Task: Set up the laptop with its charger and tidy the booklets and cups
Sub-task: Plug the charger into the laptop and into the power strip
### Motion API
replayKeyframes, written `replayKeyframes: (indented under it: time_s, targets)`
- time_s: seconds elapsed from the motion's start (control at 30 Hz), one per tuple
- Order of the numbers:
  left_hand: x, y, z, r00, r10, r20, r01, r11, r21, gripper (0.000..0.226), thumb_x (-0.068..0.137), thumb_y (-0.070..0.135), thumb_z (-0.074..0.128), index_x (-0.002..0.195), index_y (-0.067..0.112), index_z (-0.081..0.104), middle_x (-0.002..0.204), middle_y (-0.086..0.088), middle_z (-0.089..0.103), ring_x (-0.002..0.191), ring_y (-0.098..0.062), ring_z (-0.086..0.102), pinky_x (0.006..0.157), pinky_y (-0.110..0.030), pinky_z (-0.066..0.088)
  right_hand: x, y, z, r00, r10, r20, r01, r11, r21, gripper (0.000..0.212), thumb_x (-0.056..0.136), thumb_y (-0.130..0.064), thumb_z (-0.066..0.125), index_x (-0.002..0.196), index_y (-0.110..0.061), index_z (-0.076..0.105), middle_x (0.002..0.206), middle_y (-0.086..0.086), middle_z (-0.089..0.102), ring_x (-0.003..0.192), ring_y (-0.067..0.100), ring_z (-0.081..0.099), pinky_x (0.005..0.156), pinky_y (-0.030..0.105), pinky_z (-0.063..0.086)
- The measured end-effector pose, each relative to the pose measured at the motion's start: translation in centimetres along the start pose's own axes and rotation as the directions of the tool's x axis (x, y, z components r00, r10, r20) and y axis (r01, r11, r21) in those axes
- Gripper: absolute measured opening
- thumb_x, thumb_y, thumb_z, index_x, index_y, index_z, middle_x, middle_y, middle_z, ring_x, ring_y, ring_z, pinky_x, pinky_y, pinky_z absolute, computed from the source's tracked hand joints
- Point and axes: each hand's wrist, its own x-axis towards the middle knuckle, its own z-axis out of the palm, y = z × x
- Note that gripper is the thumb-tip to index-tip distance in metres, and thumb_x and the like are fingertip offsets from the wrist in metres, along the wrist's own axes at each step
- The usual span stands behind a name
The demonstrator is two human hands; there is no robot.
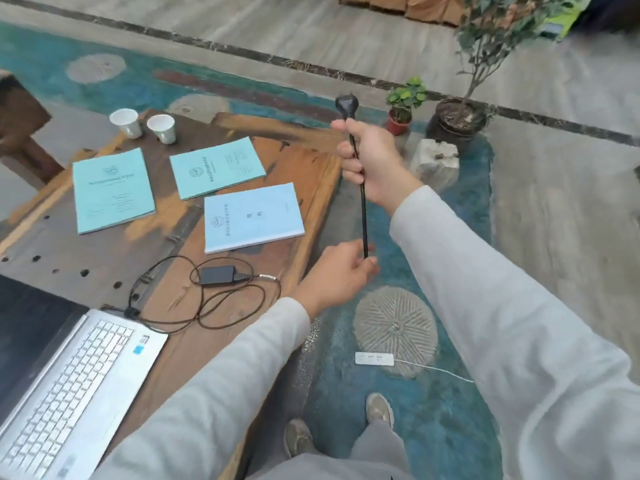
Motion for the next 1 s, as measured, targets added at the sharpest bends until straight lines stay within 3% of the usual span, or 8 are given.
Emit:
replayKeyframes:
  time_s: [0.07,0.2,0.27,0.37,0.57,0.77,1.0]
  targets:
    - [0.8,0.0,2.4,0.997,-0.015,0.079,0.009,0.997,0.082,0.026,0.099,0.024,0.052,0.121,0.016,0.064,0.097,0.002,0.077,0.099,-0.019,0.069,0.083,-0.023,0.046,-0.7,0.8,-3.1,0.999,-0.021,-0.047,0.022,0.999,0.024,0.028,0.103,-0.019,0.042,0.118,-0.005,0.060,0.057,-0.001,0.049,0.035,0.008,0.030,0.035,0.019,0.017]
    - [2.2,-0.7,7.2,0.971,-0.074,0.229,0.037,0.986,0.162,0.022,0.098,0.032,0.052,0.105,0.018,0.068,0.073,0.004,0.066,0.093,-0.031,0.066,0.072,-0.032,0.044,-1.9,3.3,-9.6,0.989,-0.028,-0.147,0.019,0.998,-0.063,0.038,0.107,-0.037,0.041,0.112,-0.008,0.065,0.058,-0.003,0.040,0.035,0.007,0.023,0.035,0.020,0.015]
    - [3.2,-0.5,9.5,0.965,-0.077,0.252,0.048,0.992,0.118,0.031,0.098,0.046,0.051,0.109,0.022,0.068,0.086,0.001,0.074,0.094,-0.024,0.068,0.081,-0.032,0.050,-2.5,4.7,-12.8,0.980,-0.040,-0.193,0.021,0.995,-0.100,0.030,0.108,-0.037,0.041,0.104,-0.015,0.062,0.050,-0.006,0.038,0.033,0.005,0.022,0.034,0.018,0.014]
    - [5.4,0.3,12.2,0.977,-0.084,0.197,0.081,0.996,0.023,0.048,0.093,0.064,0.047,0.121,0.030,0.064,0.112,0.002,0.075,0.112,-0.013,0.065,0.097,-0.028,0.047,-2.9,7.1,-17.5,0.962,-0.028,-0.273,-0.001,0.994,-0.105,0.028,0.108,-0.033,0.040,0.097,-0.018,0.061,0.047,-0.007,0.039,0.031,0.004,0.023,0.034,0.015,0.016]
    - [12.0,-1.1,17.1,0.978,-0.173,0.115,0.165,0.983,0.080,0.047,0.098,0.051,0.051,0.134,0.022,0.060,0.128,-0.004,0.068,0.124,-0.016,0.059,0.105,-0.027,0.041,-3.1,15.3,-26.6,0.922,0.130,-0.364,-0.136,0.991,0.010,0.029,0.107,-0.027,0.041,0.097,-0.013,0.065,0.057,-0.002,0.045,0.033,0.004,0.030,0.033,0.016,0.018]
    - [16.9,-9.4,25.3,0.911,-0.362,0.200,0.317,0.922,0.223,0.053,0.097,0.045,0.055,0.143,0.020,0.049,0.130,-0.005,0.067,0.124,-0.020,0.059,0.105,-0.026,0.037,-3.2,26.9,-33.4,0.864,0.270,-0.425,-0.269,0.961,0.063,0.028,0.105,-0.036,0.049,0.088,-0.019,0.064,0.054,-0.005,0.044,0.034,0.002,0.032,0.032,0.017,0.024]
    - [21.4,-25.0,37.0,0.847,-0.429,0.315,0.314,0.880,0.357,0.059,0.096,0.046,0.055,0.148,0.021,0.041,0.138,-0.012,0.059,0.127,-0.030,0.053,0.105,-0.035,0.040,1.0,41.9,-38.1,0.796,0.419,-0.437,-0.362,0.908,0.212,0.030,0.106,-0.034,0.046,0.094,-0.017,0.068,0.047,-0.010,0.048,0.037,0.005,0.037,0.036,0.019,0.027]
